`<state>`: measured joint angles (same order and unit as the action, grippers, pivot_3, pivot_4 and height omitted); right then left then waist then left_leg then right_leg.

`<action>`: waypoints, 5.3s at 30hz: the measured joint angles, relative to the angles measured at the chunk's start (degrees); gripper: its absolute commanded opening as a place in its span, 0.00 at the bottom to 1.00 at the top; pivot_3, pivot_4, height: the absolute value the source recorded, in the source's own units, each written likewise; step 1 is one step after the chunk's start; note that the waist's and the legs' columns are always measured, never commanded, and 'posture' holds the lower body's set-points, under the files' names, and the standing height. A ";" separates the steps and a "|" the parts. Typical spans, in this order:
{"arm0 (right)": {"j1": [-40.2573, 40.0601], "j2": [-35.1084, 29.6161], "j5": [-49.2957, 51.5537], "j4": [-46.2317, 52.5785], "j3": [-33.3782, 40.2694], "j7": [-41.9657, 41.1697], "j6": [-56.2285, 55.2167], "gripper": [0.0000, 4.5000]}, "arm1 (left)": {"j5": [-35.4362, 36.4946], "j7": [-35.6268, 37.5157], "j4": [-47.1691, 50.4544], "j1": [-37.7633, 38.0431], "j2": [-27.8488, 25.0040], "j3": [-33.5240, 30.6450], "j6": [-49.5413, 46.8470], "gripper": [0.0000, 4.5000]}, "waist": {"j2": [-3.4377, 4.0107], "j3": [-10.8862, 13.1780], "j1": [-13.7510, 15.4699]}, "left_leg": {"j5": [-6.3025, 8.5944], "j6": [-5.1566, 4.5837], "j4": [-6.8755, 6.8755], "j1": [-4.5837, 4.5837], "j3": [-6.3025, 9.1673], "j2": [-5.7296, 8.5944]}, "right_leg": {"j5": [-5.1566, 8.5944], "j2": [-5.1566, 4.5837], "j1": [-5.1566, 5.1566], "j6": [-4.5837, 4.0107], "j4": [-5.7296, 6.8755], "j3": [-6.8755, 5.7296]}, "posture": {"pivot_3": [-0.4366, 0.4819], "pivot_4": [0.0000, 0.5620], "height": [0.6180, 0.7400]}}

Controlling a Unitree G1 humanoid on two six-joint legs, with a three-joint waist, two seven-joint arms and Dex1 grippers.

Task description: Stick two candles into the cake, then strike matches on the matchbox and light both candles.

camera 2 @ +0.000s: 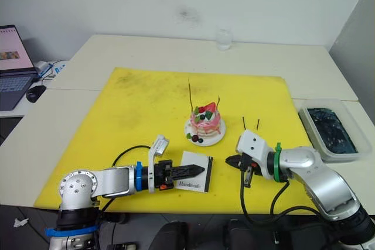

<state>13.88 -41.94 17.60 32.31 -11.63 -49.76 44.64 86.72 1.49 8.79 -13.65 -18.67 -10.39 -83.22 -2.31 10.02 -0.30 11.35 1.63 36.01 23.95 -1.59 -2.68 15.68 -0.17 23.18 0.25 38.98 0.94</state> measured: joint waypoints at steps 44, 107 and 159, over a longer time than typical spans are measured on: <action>1.45 6.92 -7.35 -4.74 -11.58 4.69 -4.03 0.00 | -0.04 0.42 -1.68 -0.03 -3.76 6.36 5.21 0.44 | 0.02 -0.02 -0.07 | 0.00 0.00 -0.01 -0.04 -0.03 0.00 | 0.01 0.00 -0.02 -0.02 -0.04 0.01 | 0.48 0.27 1.00; 5.64 29.62 -15.48 -26.06 7.58 37.78 -15.49 0.61 | 7.29 8.63 13.88 6.57 -20.58 4.51 16.12 0.00 | 0.08 0.06 -0.18 | 0.06 0.10 -0.23 0.07 -0.09 -0.04 | 0.18 -0.02 0.11 -0.23 -0.12 0.03 | 0.48 0.27 1.00; -20.04 22.46 -4.97 1.56 4.58 27.25 -9.31 0.01 | 6.00 11.68 13.38 4.27 -22.74 7.39 17.35 0.00 | 0.11 0.09 -0.17 | 0.10 0.16 -0.28 0.03 -0.10 -0.03 | 0.46 -0.09 0.10 -0.50 -0.19 0.00 | 0.48 0.27 1.00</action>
<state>-6.17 -19.47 12.63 33.87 -7.05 -22.50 35.34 92.72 13.16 22.17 -9.38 -41.40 -3.00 -65.87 -2.20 10.10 -0.47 11.45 1.78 35.74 23.98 -1.69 -2.70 16.14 -0.26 23.28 -0.25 38.80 0.94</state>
